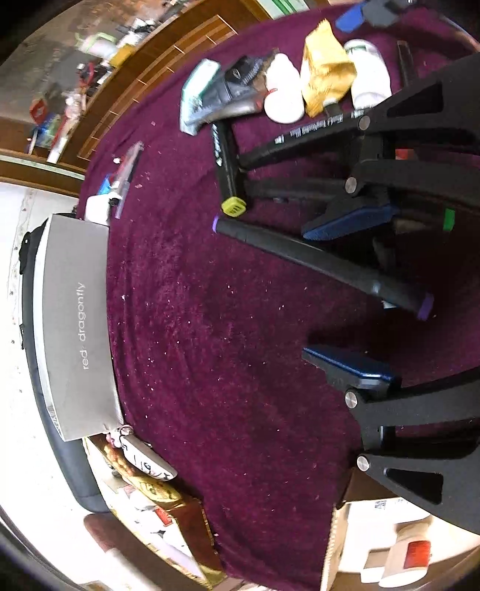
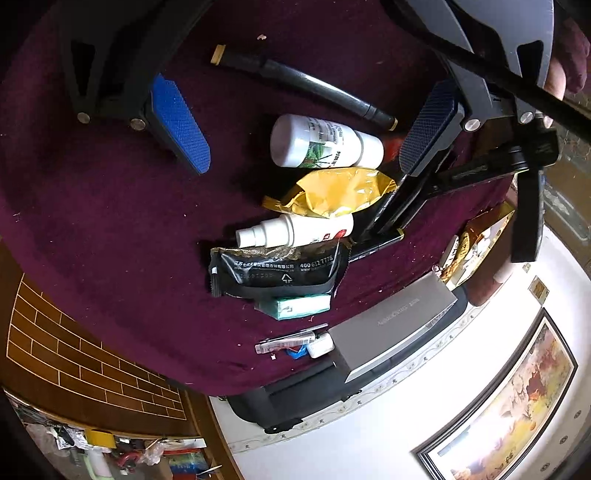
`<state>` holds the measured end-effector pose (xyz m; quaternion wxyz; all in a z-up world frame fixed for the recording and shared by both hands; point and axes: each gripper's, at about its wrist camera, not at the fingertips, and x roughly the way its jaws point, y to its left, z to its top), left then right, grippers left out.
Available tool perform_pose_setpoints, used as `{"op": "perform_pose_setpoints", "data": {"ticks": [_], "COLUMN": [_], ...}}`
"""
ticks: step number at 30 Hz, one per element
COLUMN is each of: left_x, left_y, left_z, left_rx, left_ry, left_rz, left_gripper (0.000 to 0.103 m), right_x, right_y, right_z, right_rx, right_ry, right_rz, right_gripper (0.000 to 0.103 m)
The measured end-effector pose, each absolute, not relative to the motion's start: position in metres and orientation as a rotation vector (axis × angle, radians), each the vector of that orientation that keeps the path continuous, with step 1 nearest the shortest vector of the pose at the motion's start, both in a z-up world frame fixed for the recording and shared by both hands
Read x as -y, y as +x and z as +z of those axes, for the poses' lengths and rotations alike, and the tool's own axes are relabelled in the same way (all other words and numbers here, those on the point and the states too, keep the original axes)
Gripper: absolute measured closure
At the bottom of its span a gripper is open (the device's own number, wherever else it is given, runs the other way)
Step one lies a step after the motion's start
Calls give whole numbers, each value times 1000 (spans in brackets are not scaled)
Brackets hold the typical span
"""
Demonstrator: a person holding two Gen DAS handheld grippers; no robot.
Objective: Organize objects
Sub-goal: 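Grasp a black purple-capped marker with the left tool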
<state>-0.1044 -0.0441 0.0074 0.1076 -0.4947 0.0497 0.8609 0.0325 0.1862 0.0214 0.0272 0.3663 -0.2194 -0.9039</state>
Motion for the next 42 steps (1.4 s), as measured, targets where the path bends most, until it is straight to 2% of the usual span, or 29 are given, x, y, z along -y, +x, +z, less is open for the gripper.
{"op": "perform_pose_setpoints", "data": {"ticks": [5,10,12,13,14,23,31,38,42], "left_x": [28,21,22,22,23,42,72,104,116], "left_y": [-99,-98,-97,-96,-95,-75,-23,29,56], "left_z": [4,4,5,6,7,29,57,68,73], "left_rx": [-278,-266,-244,-246,-240,-62,104,193,199], "left_ry": [-1380,-1358,-1346,-1333,-1334,-1293,-1223,-1169,-1125], "left_rz": [2567,2553,2561,2566,2559,2547,2526,2544,2571], "left_gripper": [51,51,65,86,92,92,92,92,92], "right_x": [-187,-189,-189,-189,-189,-190,-188,-176,-162], "right_y": [33,29,29,28,28,22,22,39,31], "right_z": [20,17,17,17,16,13,12,40,60], "right_rx": [689,695,690,686,681,630,573,508,551], "right_ry": [1135,1157,1156,1159,1165,1200,1212,1061,1076], "right_rz": [-2788,-2785,-2794,-2799,-2800,-2848,-2892,-2972,-2842], "right_gripper": [0,0,0,0,0,0,0,0,0]}}
